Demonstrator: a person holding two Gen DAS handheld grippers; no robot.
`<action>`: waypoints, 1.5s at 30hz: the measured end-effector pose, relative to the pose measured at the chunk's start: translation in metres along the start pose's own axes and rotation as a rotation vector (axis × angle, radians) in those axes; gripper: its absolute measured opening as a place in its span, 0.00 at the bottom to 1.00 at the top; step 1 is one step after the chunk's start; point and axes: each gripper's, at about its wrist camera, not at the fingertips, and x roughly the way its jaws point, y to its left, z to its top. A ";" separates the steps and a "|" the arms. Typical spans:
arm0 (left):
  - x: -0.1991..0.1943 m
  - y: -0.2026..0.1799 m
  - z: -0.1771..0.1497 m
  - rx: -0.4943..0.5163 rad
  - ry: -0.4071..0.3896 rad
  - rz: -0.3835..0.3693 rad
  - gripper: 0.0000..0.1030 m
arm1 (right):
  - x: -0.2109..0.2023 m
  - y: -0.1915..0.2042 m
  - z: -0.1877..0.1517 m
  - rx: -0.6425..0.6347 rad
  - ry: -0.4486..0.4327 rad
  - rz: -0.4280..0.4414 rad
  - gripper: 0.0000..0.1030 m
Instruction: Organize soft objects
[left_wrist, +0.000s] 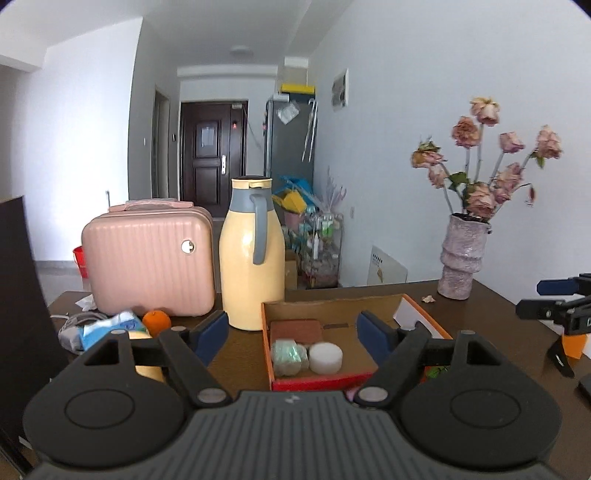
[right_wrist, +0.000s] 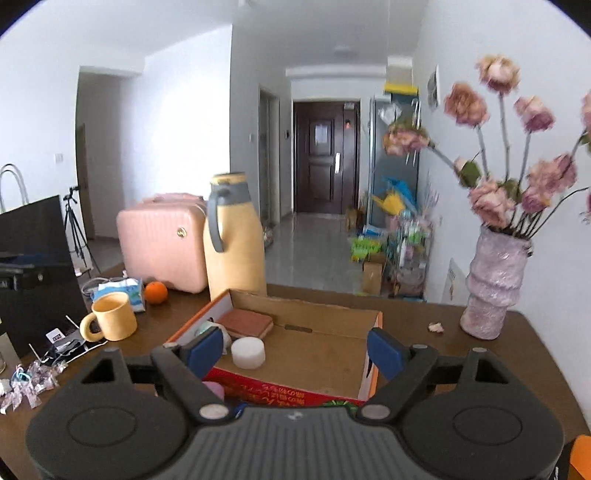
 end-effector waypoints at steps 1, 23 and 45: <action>-0.010 -0.002 -0.010 -0.001 -0.016 0.003 0.77 | -0.008 0.005 -0.009 0.002 -0.017 0.003 0.82; -0.099 -0.031 -0.200 -0.075 0.055 -0.015 0.80 | -0.093 0.088 -0.195 0.070 0.018 0.088 0.83; -0.060 -0.076 -0.228 0.167 0.078 -0.307 0.36 | -0.038 0.072 -0.188 0.164 0.073 0.086 0.81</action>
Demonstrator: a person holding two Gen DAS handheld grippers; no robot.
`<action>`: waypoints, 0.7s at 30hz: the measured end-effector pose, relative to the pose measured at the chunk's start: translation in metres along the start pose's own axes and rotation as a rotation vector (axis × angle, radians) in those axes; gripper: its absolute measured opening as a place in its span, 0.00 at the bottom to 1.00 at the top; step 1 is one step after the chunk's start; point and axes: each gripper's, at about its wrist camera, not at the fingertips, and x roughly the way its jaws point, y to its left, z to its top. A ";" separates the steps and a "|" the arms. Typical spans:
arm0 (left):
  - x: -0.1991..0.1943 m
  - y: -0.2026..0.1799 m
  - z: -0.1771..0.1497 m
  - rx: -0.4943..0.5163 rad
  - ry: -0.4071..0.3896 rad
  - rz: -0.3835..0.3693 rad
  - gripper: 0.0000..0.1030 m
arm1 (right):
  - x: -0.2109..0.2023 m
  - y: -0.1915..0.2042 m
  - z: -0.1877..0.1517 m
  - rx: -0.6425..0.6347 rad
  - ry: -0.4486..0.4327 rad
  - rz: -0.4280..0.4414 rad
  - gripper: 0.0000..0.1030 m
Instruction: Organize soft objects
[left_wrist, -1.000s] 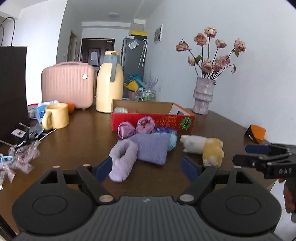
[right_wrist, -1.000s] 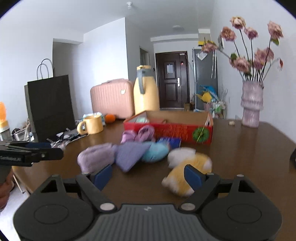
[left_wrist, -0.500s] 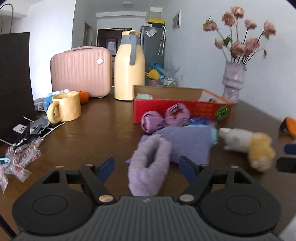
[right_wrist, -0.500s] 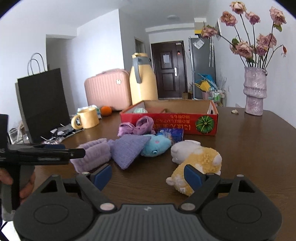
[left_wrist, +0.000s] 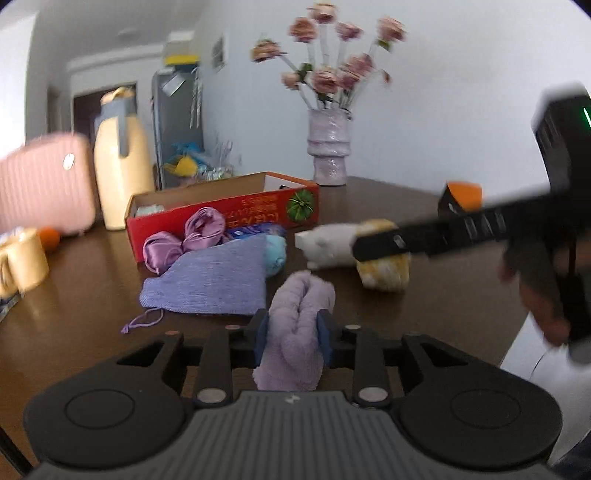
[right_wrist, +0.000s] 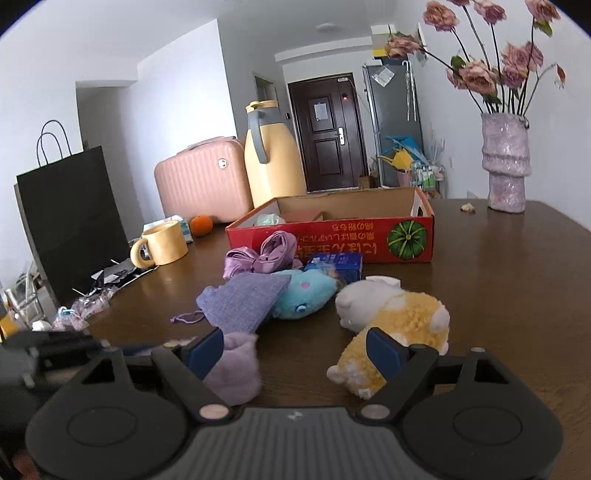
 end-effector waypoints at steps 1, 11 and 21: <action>0.002 -0.007 -0.004 0.037 -0.001 0.006 0.48 | 0.000 0.000 -0.001 0.002 0.005 0.009 0.81; -0.014 0.017 -0.003 -0.209 -0.018 -0.014 0.39 | 0.038 0.011 0.008 0.008 0.043 0.093 0.56; -0.019 0.015 -0.015 -0.227 0.051 -0.007 0.22 | 0.023 0.019 -0.021 -0.033 0.119 0.113 0.14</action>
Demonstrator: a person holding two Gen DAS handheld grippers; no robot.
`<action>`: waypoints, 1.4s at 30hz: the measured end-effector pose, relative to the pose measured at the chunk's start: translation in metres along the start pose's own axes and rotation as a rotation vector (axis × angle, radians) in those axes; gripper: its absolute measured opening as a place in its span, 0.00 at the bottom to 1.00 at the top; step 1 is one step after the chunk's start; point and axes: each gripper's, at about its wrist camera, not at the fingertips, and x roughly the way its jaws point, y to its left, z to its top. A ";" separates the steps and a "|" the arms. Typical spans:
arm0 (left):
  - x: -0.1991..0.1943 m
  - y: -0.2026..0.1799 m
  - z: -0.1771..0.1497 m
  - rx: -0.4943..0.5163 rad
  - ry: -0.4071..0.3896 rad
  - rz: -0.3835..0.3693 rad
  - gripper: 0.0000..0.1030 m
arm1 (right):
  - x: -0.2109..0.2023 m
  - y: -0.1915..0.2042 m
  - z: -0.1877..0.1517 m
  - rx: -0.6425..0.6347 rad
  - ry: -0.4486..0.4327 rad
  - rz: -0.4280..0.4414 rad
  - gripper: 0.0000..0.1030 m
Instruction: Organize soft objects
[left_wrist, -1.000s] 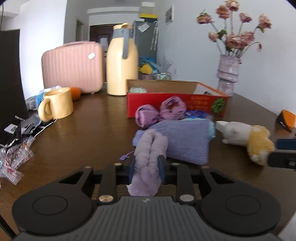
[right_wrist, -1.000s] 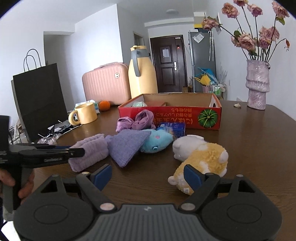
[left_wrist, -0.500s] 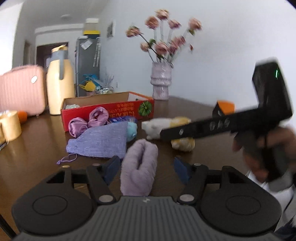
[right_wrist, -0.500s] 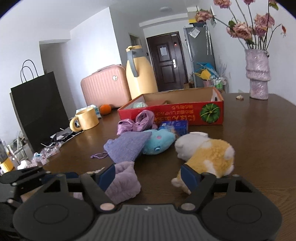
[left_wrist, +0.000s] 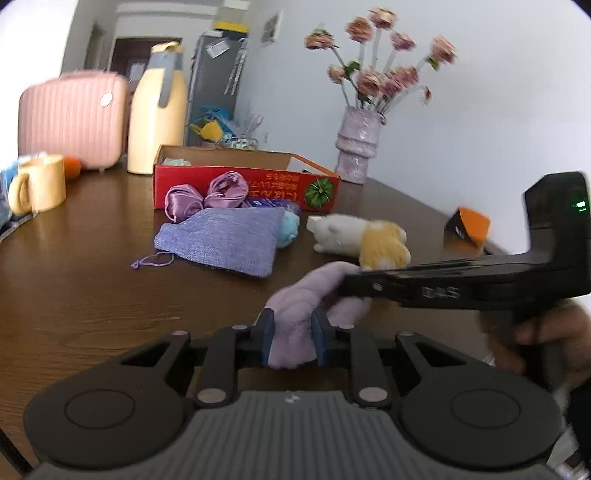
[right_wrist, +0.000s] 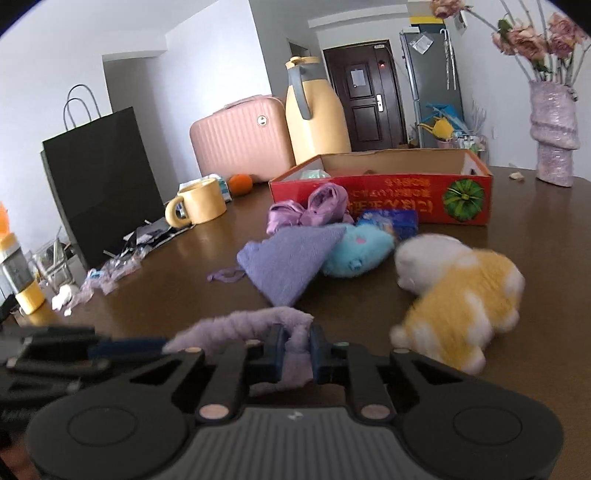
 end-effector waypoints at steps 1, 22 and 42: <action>-0.002 -0.004 -0.003 0.026 -0.001 0.008 0.23 | -0.007 0.001 -0.007 0.003 0.003 -0.005 0.14; 0.022 0.019 0.003 -0.330 0.113 -0.061 0.55 | -0.007 -0.013 -0.017 0.191 -0.027 -0.034 0.42; 0.028 0.009 0.003 -0.200 0.099 -0.050 0.23 | -0.007 0.004 -0.021 0.108 -0.013 -0.047 0.14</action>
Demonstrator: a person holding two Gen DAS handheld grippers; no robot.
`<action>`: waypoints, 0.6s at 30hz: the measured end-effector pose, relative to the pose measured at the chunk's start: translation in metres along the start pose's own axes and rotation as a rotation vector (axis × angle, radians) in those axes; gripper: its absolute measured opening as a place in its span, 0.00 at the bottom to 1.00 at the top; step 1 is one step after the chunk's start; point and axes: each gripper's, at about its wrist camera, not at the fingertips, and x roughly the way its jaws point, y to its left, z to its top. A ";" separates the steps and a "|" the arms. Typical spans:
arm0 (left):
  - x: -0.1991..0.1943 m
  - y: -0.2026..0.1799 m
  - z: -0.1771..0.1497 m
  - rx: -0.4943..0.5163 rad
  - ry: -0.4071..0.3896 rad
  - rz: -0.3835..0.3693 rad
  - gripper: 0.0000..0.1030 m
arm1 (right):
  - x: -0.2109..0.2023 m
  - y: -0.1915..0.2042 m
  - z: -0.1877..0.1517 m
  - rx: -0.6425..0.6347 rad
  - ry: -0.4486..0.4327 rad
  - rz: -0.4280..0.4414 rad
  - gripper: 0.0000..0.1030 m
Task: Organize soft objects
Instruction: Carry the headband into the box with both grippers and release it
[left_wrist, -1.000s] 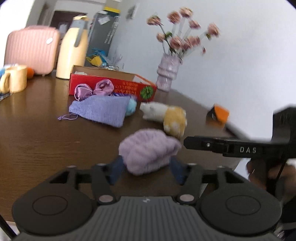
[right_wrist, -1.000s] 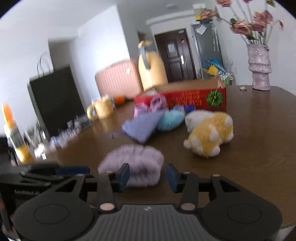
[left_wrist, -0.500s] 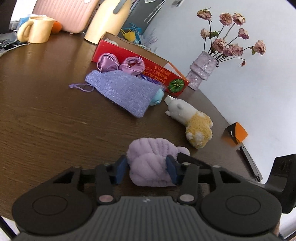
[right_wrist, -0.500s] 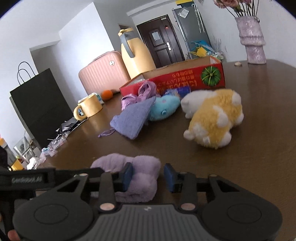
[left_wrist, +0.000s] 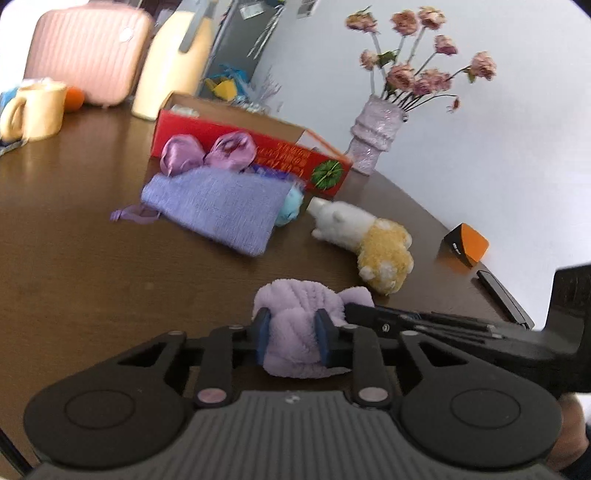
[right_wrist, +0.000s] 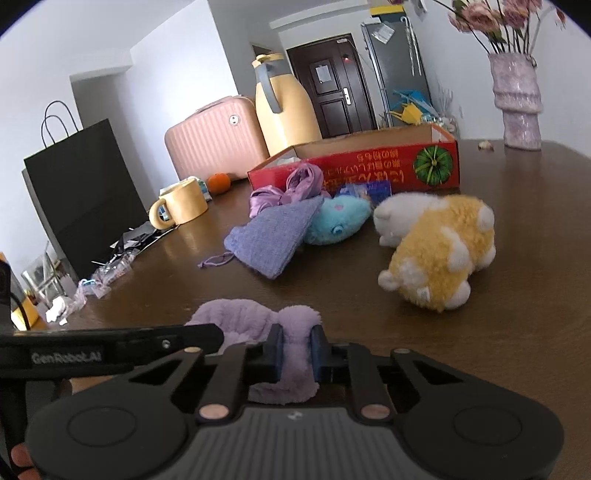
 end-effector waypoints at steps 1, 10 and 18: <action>0.000 -0.002 0.002 0.016 -0.006 -0.001 0.23 | -0.002 -0.001 0.006 0.005 -0.012 0.016 0.14; 0.028 0.009 0.138 0.087 -0.185 -0.012 0.23 | 0.067 -0.023 0.178 0.000 -0.116 0.116 0.14; 0.154 0.069 0.259 0.044 -0.037 0.179 0.23 | 0.241 -0.053 0.269 0.116 0.148 0.038 0.14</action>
